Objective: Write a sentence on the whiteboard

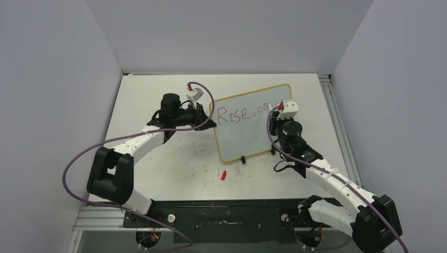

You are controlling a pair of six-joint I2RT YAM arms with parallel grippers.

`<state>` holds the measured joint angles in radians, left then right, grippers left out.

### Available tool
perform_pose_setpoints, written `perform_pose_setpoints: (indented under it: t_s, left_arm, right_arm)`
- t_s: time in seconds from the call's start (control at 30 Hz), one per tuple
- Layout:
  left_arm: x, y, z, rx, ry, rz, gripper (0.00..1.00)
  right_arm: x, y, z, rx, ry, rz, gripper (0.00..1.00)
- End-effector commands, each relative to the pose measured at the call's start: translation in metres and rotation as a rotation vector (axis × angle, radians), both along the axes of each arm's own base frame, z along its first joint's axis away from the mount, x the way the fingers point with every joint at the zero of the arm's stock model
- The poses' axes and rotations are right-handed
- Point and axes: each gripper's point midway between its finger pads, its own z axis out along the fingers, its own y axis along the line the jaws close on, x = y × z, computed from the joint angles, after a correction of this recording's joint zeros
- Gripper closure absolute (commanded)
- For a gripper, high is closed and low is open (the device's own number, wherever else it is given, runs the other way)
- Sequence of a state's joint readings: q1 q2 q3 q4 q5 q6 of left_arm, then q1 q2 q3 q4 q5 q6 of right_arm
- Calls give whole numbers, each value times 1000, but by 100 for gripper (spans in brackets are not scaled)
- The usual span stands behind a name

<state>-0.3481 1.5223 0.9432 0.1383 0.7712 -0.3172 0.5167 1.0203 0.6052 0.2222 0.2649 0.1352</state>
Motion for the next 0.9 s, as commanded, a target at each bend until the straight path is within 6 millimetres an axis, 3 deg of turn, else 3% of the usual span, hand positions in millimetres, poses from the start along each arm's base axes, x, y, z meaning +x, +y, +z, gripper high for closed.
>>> perform_pose_setpoints:
  t_s: [0.0, 0.47, 0.87]
  left_arm:
    - [5, -3, 32, -24, -104, -16, 100]
    - [5, -3, 34, -25, -112, -16, 100]
    - [5, -3, 36, -27, -114, -16, 100]
  right_arm:
    - [10, -3, 22, 9, -55, -26, 95]
    - [16, -2, 11, -5, -24, -25, 95]
    - [2, -6, -10, 11, 26, -22, 95]
